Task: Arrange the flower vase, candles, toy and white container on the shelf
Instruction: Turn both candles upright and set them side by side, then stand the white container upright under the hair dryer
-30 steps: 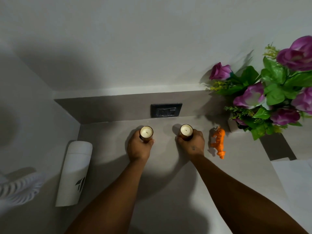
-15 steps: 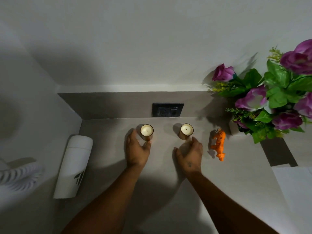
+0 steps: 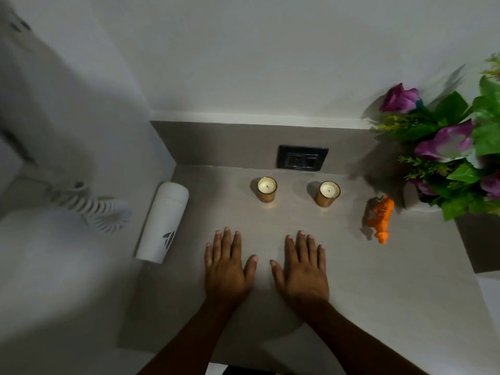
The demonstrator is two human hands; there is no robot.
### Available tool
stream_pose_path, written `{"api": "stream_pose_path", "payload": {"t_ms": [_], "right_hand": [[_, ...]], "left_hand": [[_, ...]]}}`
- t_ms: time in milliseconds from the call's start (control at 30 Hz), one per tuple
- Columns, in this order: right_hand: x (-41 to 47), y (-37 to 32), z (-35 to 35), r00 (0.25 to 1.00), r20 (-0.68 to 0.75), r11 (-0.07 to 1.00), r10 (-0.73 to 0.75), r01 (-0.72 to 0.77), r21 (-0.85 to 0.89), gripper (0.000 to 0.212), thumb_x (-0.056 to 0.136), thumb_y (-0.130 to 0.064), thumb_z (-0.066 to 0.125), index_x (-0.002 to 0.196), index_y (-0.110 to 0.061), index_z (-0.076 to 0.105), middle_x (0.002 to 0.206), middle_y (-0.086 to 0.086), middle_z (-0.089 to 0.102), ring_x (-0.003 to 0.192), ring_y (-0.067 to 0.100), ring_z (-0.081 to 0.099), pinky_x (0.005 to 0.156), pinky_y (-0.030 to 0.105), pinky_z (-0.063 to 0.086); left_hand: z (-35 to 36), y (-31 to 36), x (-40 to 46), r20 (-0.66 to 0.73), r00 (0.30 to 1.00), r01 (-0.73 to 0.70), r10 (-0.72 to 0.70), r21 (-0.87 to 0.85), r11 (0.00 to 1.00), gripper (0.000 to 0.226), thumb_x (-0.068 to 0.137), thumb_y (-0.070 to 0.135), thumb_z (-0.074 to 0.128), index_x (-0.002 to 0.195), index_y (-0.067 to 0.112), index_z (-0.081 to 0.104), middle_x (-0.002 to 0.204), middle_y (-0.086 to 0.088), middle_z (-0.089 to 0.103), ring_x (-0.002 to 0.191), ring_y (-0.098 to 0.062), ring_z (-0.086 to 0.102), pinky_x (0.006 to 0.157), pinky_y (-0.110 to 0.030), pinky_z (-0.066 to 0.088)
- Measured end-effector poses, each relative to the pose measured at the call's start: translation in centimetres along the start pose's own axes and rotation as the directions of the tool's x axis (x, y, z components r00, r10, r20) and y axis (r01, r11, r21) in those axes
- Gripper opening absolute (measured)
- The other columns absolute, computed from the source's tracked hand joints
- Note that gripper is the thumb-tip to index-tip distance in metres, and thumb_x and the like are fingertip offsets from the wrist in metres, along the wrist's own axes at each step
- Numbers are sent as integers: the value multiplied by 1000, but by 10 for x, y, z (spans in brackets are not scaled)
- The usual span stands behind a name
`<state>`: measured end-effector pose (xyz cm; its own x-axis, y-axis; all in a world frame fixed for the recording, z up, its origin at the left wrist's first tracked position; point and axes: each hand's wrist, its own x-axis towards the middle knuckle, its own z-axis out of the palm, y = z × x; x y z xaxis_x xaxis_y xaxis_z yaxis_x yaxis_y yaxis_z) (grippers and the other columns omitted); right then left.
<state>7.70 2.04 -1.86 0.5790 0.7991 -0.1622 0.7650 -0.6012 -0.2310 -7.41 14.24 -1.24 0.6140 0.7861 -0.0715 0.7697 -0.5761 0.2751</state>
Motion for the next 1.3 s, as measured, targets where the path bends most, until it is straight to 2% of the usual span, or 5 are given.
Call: {"api": "stream_pose_path", "payload": {"t_ms": [100,300,600,867,1300], "right_hand": [[-1,0,-3,1000,-13,1000,3,-4,-19,83,97,-72,13,162,-20,15,170,12,7,156,32,-3,125,50,-5],[-3,-2,-9,1000,-7,1000,-16,15,-19,82,98,-71,16,162,-19,18,169,14,12,156,34,3,125,49,-3],[-6,-1,-12,999,-10,999,-42,42,-5,80,99,-69,16,162,-19,13,170,13,7,156,33,-1,126,52,0],[-8,-2,-15,998,-40,998,-45,46,32,81,97,-68,18,160,-18,22,169,15,15,156,34,5,126,51,2],[-5,1,-9,999,-36,999,-38,39,31,81,97,-71,16,160,-20,20,169,13,13,156,32,4,126,50,1]], "left_hand": [[-10,0,-5,6,1000,3,-3,-56,998,87,95,68,31,162,16,9,171,-8,0,158,-27,-1,127,-48,0],[-56,-28,-6,-432,846,248,-312,-200,948,102,83,58,66,154,-3,23,161,-27,26,149,-44,26,124,-53,11],[-102,-77,4,-313,792,466,-525,-247,850,87,65,19,84,142,4,47,141,-24,51,131,-45,45,107,-57,35],[-89,-70,-14,-196,872,354,-450,-382,854,77,79,4,78,148,7,45,146,-24,44,131,-43,47,108,-54,45],[-207,-15,90,-215,936,253,-279,-141,957,48,87,3,65,134,7,58,137,-17,59,126,-41,52,104,-50,45]]}}
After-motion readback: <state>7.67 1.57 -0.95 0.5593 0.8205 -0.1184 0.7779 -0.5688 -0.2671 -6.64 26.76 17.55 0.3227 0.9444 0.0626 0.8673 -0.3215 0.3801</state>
